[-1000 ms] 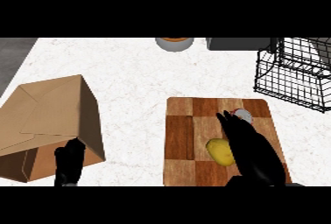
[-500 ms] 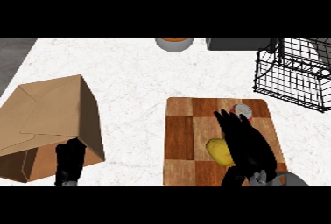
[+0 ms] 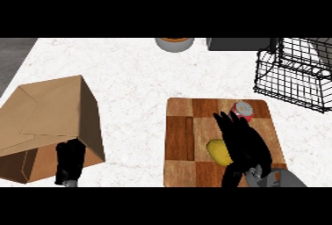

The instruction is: Pick the lemon from the cutting board and place it in the tiered basket

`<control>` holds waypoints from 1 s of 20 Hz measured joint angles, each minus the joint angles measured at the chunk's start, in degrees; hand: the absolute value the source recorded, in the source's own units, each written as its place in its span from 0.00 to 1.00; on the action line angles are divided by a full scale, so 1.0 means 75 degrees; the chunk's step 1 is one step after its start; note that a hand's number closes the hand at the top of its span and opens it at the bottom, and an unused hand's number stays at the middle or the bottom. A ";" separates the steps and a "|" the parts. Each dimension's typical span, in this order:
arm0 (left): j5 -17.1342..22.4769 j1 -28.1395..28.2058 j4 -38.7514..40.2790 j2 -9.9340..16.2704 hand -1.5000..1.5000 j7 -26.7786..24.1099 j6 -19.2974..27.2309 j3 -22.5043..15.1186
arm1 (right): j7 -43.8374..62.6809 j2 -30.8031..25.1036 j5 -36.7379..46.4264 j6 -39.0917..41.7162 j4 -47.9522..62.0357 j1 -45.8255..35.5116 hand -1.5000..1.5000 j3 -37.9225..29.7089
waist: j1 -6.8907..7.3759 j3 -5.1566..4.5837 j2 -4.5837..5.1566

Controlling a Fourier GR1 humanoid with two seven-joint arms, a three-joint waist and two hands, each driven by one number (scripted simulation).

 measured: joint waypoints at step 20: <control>-0.0286 0.0036 -0.0172 -0.0211 0.50 0.0284 -0.0007 0.0066 | -0.1366 0.0745 0.1165 0.0041 0.1270 0.0519 1.00 -0.0512 | 0.0007 -0.0041 -0.0029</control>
